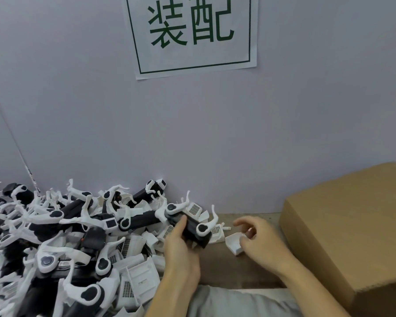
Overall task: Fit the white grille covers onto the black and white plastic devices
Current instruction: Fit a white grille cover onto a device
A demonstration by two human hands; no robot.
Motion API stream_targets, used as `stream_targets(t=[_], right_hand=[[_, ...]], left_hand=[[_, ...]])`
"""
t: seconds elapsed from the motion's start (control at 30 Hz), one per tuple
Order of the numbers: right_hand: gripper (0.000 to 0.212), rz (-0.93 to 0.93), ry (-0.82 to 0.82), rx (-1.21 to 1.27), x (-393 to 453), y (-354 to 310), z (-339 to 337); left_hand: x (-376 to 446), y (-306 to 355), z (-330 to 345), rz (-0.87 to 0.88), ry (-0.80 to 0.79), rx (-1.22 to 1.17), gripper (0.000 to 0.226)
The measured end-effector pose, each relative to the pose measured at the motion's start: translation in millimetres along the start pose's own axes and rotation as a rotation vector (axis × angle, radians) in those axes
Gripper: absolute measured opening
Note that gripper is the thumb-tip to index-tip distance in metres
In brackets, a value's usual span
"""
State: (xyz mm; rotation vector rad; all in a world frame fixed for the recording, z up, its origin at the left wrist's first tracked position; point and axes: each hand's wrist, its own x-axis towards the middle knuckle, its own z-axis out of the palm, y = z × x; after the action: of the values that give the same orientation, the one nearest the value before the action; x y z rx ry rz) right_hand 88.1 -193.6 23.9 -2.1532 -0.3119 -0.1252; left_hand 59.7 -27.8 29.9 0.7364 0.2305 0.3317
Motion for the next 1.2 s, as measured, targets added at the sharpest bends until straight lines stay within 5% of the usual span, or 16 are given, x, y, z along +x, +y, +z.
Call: stream_targets(t=[0.13,0.2,0.27,0.4,0.5,0.77,1.2], right_hand=[[0.021,0.046,-0.144,-0.284,3,18,8],[0.006,0.048,-0.061,-0.362,4,17,8],[0.022,0.005,0.084,-0.409,8,16,4],[0.023,-0.033,0.238,0.166,12,-2,-3],[0.021,-0.036,0.078,0.620,9,-30,9],[0.018,-0.106,0.222,0.315,4,-33,36],[0.007,-0.177,0.191,0.427,3,-29,34]], left_hand=[[-1,-2,-1,0.079,0.030,0.254,0.046],[-1,-4,-3,0.056,0.049,0.394,0.052],[-1,-6,-5,0.060,0.051,0.469,0.047],[-4,-9,-2,0.082,0.042,0.537,0.034],[-6,-12,4,0.014,-0.029,0.464,0.035],[-6,-13,4,0.152,-0.112,0.498,0.026],[-8,-19,5,0.166,-0.117,0.559,0.036]])
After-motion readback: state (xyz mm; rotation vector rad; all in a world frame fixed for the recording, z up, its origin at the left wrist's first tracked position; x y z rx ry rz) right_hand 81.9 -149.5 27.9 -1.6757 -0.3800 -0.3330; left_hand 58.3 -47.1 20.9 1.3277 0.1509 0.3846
